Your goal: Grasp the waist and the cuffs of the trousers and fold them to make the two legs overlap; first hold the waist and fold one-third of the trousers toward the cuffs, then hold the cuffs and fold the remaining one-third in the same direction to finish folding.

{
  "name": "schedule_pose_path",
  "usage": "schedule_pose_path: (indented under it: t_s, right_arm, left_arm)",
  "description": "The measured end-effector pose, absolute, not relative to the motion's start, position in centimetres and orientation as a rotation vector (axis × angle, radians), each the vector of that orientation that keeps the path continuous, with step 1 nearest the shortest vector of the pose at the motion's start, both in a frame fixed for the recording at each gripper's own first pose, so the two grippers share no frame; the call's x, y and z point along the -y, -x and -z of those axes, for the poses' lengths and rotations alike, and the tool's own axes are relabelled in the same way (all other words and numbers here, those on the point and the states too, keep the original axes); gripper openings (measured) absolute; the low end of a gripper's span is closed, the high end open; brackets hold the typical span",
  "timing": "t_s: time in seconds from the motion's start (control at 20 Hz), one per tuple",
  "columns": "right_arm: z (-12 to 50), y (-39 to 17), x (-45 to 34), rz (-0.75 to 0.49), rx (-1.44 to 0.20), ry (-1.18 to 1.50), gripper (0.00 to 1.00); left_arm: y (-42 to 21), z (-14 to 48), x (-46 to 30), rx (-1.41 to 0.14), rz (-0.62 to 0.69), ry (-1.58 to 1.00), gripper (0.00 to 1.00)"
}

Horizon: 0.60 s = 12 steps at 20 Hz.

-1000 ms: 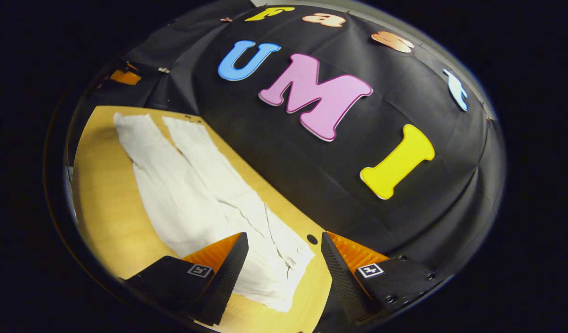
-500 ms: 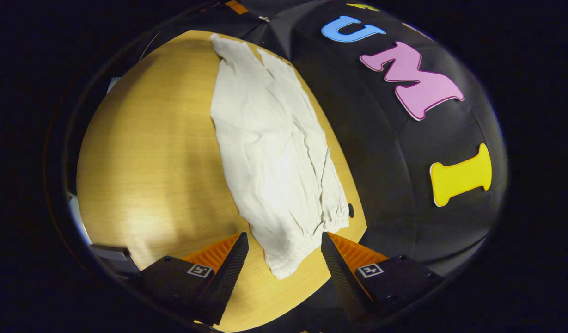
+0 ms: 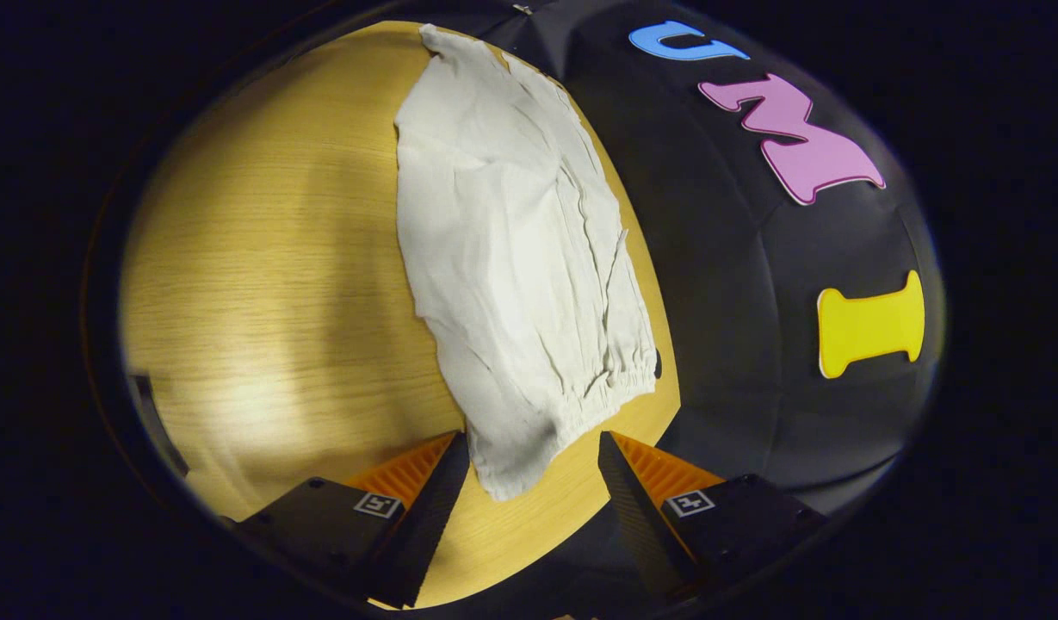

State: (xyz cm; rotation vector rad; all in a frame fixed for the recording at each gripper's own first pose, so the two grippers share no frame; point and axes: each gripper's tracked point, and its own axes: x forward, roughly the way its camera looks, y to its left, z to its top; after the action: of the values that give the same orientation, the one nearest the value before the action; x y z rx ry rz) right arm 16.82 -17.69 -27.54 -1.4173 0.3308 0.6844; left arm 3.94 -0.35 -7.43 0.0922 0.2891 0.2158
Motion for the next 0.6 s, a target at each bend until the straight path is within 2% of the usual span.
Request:
schedule_pose_path:
  t_s: [0.25,0.35,0.4,0.45,0.5,0.6]
  right_arm:
    - [28.0,-20.4,16.2,-0.610,-0.284,1.512,0.92]
    - [29.0,-20.9,16.4,-0.610,-0.341,1.489,0.84]
    - [29.5,-20.5,16.6,-0.620,-0.380,1.470,0.70]
    - [30.1,-20.5,17.0,-0.621,-0.413,1.460,0.61]
    - [30.2,-20.3,16.8,-0.628,-0.431,1.455,0.34]
    - [30.2,-20.3,16.7,-0.621,-0.447,1.462,0.27]
  left_arm:
    - [-3.2,8.3,-0.8,-0.322,-0.241,-0.098,0.99]
    - [-2.8,9.3,-1.9,-0.350,-0.251,-0.104,0.99]
    - [-2.7,10.0,-2.5,-0.368,-0.254,-0.109,0.99]
    - [-2.7,10.6,-3.3,-0.386,-0.260,-0.116,0.99]
    - [-2.6,11.4,-4.3,-0.403,-0.265,-0.124,0.99]
    - [-3.0,12.4,-6.7,-0.429,-0.288,-0.164,0.99]
